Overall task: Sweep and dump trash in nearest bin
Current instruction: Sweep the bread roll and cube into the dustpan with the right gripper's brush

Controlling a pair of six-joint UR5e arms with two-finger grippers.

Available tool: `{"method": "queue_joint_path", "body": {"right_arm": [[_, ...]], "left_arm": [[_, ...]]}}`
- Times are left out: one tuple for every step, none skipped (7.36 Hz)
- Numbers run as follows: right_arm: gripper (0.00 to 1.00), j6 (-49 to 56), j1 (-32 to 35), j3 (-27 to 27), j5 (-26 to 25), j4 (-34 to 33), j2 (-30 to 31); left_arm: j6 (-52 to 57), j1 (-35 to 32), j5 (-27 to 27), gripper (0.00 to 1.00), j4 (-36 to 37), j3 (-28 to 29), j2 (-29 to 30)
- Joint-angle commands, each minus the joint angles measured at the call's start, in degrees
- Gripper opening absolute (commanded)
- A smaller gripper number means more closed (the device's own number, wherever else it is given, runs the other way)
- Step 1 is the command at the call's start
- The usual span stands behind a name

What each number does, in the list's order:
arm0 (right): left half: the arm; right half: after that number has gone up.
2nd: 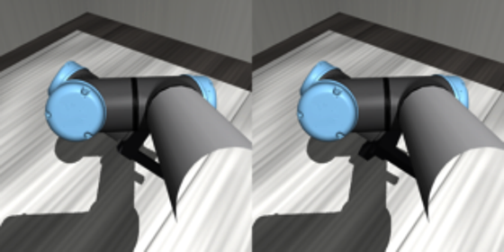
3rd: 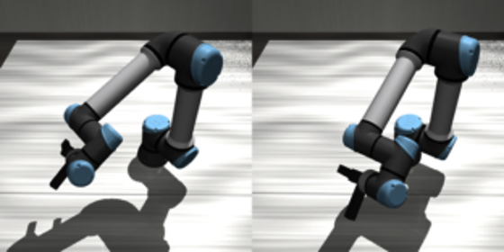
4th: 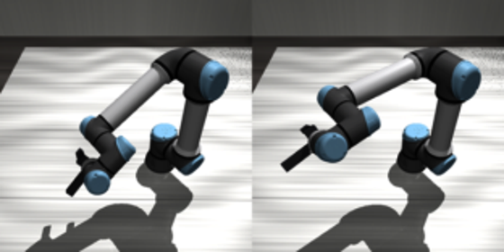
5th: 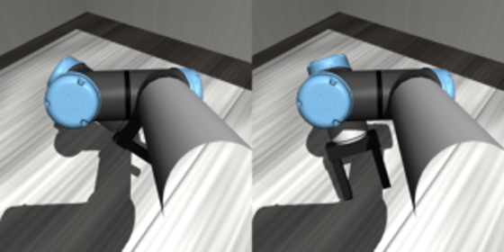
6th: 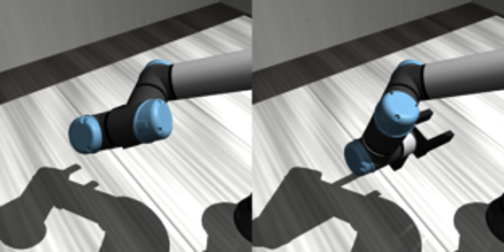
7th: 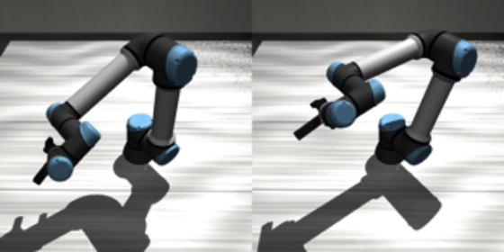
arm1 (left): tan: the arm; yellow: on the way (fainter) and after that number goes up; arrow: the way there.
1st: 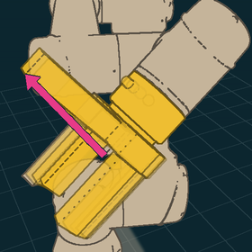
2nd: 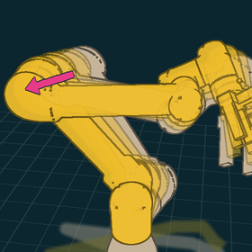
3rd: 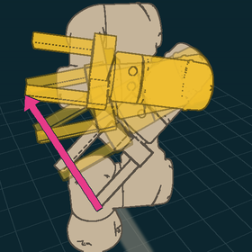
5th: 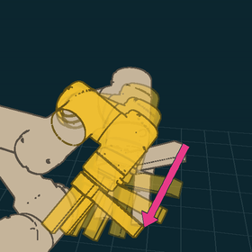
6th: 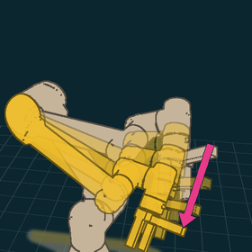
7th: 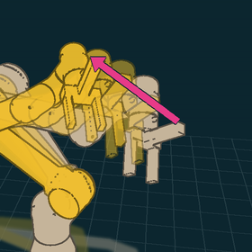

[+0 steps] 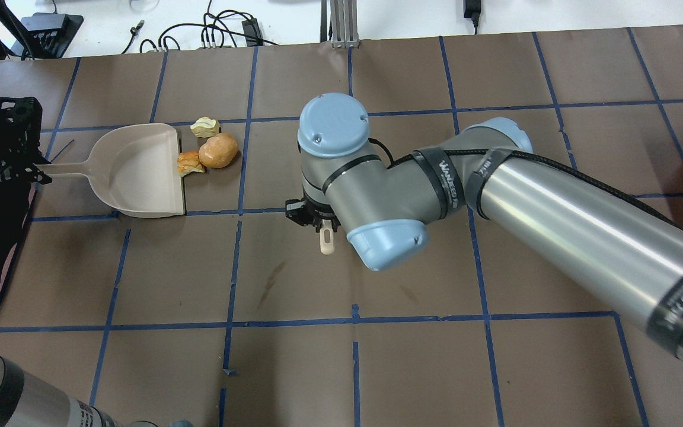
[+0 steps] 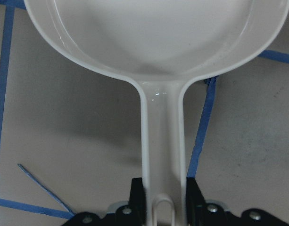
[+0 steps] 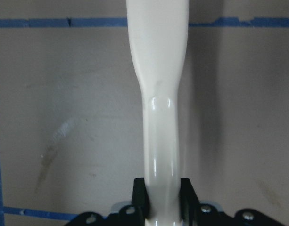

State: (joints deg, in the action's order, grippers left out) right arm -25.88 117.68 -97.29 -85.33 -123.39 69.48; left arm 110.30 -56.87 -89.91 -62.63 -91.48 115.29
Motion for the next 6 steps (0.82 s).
{"method": "queue_joint_path", "body": {"right_arm": [[0.21,-0.66,0.09,19.66,-0.02,13.09,-10.89],[0.21,-1.53,0.09,27.07,0.07,18.92,-14.69],[0.21,-2.76,0.09,29.5,0.16,20.37,-16.64],[0.21,-3.47,0.18,29.7,0.25,20.3,-17.61],[0.22,-3.82,0.44,30.48,0.25,20.3,-18.32],[0.22,-4.96,0.7,32.14,0.33,20.38,-19.37]], "left_arm": [[-1.48,0.0,-0.79,0.01,0.58,0.17,0.64],[-1.58,0.0,-0.79,0.01,0.58,0.17,0.55],[-2.28,-0.08,-0.79,0.01,0.41,0.17,0.55],[-2.46,-0.17,-0.62,0.01,0.41,-0.01,0.64],[-3.16,-0.61,-0.44,0.01,0.14,-0.01,0.64],[-4.12,-1.31,-0.44,0.01,-0.03,0.08,0.46]]}}
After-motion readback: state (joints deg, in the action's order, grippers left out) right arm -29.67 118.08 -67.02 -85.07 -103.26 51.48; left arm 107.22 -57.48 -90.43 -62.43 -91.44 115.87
